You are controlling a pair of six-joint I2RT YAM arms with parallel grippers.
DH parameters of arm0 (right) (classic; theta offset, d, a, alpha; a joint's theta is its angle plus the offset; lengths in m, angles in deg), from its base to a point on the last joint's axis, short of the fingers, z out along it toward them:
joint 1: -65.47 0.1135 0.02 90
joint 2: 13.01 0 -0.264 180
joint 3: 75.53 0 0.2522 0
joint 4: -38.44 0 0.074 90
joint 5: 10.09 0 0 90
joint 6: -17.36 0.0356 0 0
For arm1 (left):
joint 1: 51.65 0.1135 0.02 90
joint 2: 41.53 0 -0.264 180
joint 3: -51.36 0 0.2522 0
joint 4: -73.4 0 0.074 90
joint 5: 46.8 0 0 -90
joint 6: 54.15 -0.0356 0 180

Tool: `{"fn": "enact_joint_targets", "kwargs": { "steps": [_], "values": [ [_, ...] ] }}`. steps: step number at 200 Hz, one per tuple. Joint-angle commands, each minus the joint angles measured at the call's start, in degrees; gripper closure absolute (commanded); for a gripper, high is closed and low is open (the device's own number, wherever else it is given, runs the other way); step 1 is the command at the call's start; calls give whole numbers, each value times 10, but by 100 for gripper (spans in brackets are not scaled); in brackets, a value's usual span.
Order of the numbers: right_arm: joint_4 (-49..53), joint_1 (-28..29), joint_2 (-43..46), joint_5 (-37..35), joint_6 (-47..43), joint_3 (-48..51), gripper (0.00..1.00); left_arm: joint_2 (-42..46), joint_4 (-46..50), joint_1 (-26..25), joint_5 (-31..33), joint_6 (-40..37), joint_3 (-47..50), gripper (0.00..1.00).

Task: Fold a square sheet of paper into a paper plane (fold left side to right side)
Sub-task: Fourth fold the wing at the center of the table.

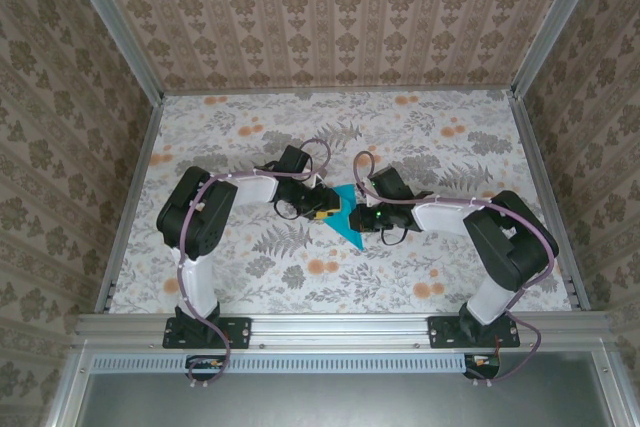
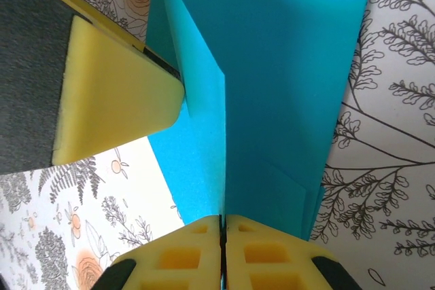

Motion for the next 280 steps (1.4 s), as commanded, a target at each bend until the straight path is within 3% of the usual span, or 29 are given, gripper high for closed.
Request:
{"fn": "enact_joint_targets", "kwargs": {
  "steps": [1,81,173,228,280],
  "values": [
    [11,-7,-12,41,-15,-15,91,-20,34,0,25,-9,-2,62],
    [15,-9,-43,99,-18,-25,89,-24,37,-1,26,-8,-10,62],
    [-1,-25,0,92,-16,-16,67,-36,49,-1,28,-9,-14,62],
    [-22,-25,-26,111,-5,-23,72,-35,49,-1,29,-9,-14,62],
    [-24,-25,-32,113,-3,-28,91,-35,48,-1,30,-9,-12,63]
  ]
}}
